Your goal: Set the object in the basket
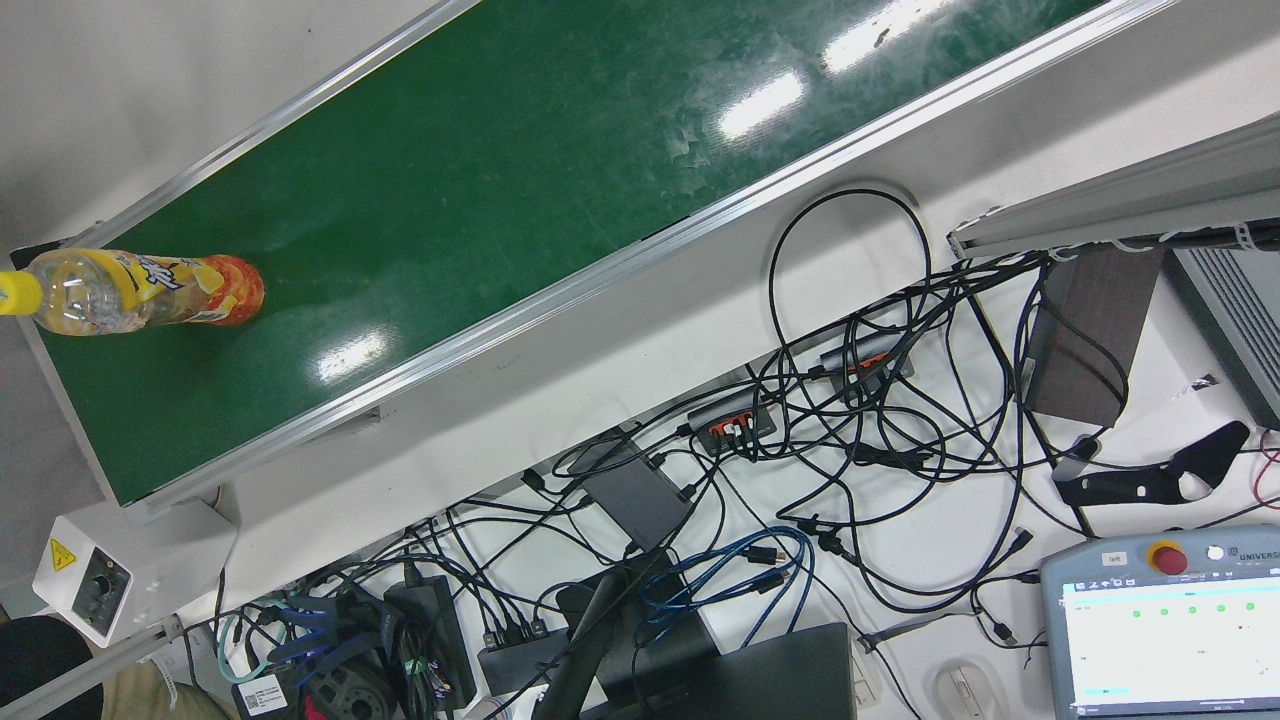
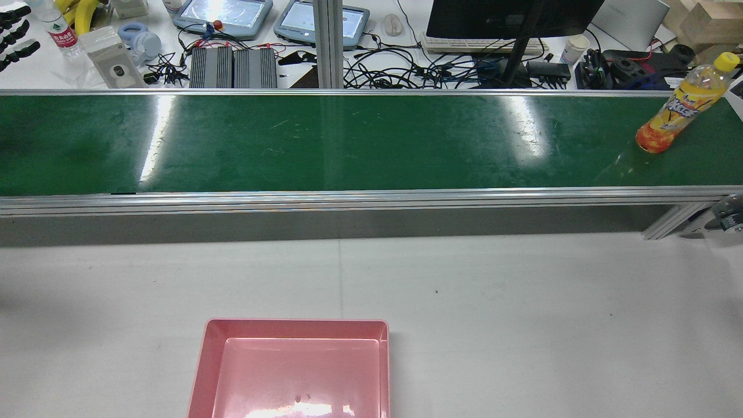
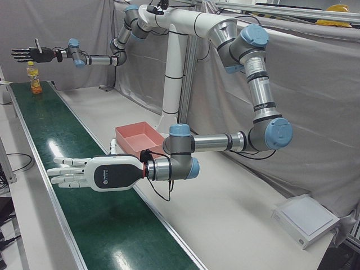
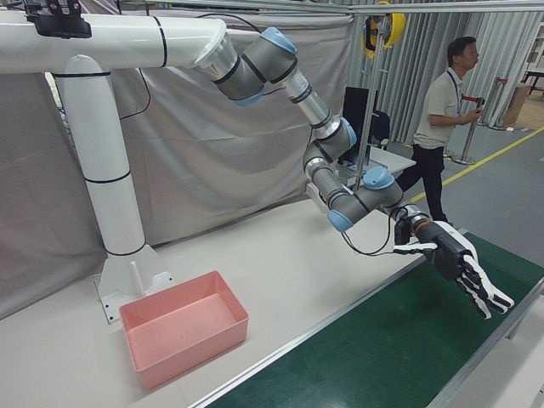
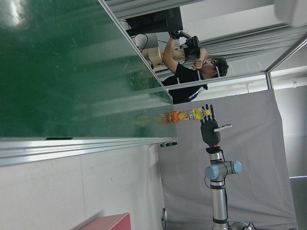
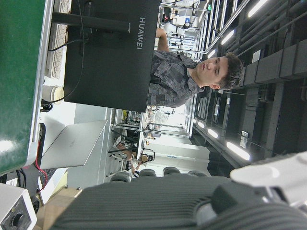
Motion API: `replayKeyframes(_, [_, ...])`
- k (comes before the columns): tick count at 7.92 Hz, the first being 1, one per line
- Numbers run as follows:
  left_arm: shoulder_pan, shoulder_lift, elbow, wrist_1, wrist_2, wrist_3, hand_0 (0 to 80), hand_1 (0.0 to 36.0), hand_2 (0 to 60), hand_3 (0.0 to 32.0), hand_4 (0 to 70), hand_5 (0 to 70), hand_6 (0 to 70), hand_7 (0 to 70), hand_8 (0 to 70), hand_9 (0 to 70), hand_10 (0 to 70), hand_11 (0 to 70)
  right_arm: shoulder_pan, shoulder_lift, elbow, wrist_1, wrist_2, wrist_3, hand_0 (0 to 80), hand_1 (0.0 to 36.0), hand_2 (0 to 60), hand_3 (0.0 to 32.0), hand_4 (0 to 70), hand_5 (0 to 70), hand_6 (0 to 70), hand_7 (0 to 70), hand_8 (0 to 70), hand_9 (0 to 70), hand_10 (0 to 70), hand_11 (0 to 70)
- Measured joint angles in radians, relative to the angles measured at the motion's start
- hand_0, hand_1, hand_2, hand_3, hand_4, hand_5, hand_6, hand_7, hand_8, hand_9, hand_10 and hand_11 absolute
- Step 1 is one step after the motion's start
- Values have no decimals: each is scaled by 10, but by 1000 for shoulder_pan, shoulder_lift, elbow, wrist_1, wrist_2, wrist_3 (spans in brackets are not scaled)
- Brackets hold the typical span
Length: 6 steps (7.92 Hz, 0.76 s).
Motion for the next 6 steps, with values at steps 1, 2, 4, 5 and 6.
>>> replayKeyframes(1, [0, 0, 0, 0, 0, 0, 580, 82, 0, 4, 92, 132, 0, 0, 16, 4, 50, 89, 0, 0, 0, 0, 0, 0, 0, 0, 0, 0, 0, 0, 0, 0, 0, 0, 0, 0])
replayKeyframes(2, [1, -7, -1, 2, 0, -1, 580, 82, 0, 4, 92, 129, 1, 0, 15, 3, 49, 88, 0, 0, 0, 0, 0, 0, 0, 0, 0, 0, 0, 0, 0, 0, 0, 0, 0, 0])
replayKeyframes(4, [0, -13, -2, 7, 0, -1, 578, 83, 0, 4, 94, 130, 0, 0, 15, 3, 47, 85, 0, 0, 2, 0, 0, 0, 0, 0, 0, 0, 0, 0, 0, 0, 0, 0, 0, 0])
replayKeyframes(5, [0, -15, -3, 9, 0, -1, 584, 85, 0, 0, 98, 134, 4, 0, 17, 5, 50, 90, 1, 0, 2, 0, 0, 1, 0, 0, 0, 0, 0, 0, 0, 0, 0, 0, 0, 0])
replayKeyframes(6, [0, -18, -3, 12, 0, -1, 580, 83, 0, 0, 97, 137, 4, 0, 18, 7, 50, 89, 1, 0, 3, 0, 0, 1, 0, 0, 0, 0, 0, 0, 0, 0, 0, 0, 0, 0])
